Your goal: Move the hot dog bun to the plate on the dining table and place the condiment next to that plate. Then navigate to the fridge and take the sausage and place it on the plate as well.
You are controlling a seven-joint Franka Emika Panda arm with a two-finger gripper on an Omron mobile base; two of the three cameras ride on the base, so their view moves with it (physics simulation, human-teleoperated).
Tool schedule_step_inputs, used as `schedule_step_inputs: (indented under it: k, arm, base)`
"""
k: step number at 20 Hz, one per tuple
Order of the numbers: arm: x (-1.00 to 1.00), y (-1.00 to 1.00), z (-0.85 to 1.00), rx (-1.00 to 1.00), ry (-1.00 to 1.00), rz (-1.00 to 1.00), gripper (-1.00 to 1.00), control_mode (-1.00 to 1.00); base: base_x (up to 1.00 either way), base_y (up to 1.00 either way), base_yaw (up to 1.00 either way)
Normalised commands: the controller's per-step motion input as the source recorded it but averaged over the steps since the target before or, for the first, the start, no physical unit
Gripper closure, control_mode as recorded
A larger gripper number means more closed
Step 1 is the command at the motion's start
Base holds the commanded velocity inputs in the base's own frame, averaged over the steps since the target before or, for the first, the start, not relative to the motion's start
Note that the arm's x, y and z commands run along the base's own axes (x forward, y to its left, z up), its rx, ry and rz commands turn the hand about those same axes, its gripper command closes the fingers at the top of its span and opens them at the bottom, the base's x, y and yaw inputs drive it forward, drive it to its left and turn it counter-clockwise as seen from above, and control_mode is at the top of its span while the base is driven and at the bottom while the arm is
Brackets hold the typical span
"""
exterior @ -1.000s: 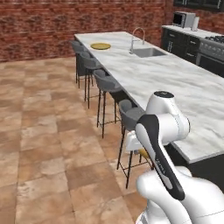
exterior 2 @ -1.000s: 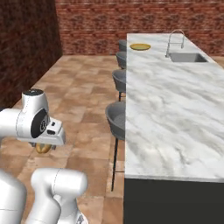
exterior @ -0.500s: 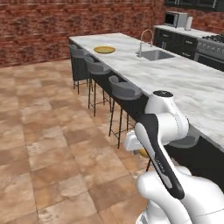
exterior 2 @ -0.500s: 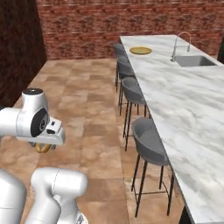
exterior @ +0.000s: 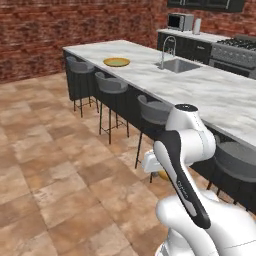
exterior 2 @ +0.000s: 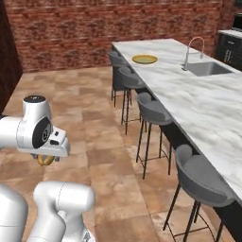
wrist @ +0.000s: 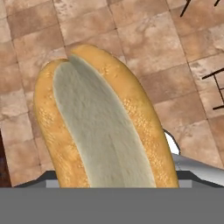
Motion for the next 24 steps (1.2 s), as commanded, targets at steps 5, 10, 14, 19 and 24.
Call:
schedule_step_inputs:
  k: [5,10,14,19,24]
  arm:
    - [0.00,0.00,0.00,0.00,0.00,0.00,1.00,1.00]
    - [0.00,0.00,0.00,0.00,0.00,0.00,1.00,1.00]
    - [0.00,0.00,0.00,0.00,0.00,0.00,1.00,1.00]
    - [0.00,0.00,0.00,0.00,0.00,0.00,1.00,1.00]
    - [0.00,0.00,0.00,0.00,0.00,0.00,1.00,1.00]
  base:
    - [0.83,1.00,-0.34]
    - [0.83,1.00,-0.34]
    - [0.86,1.00,-0.36]
    - [0.84,1.00,-0.37]
    - [0.80,1.00,-0.38]
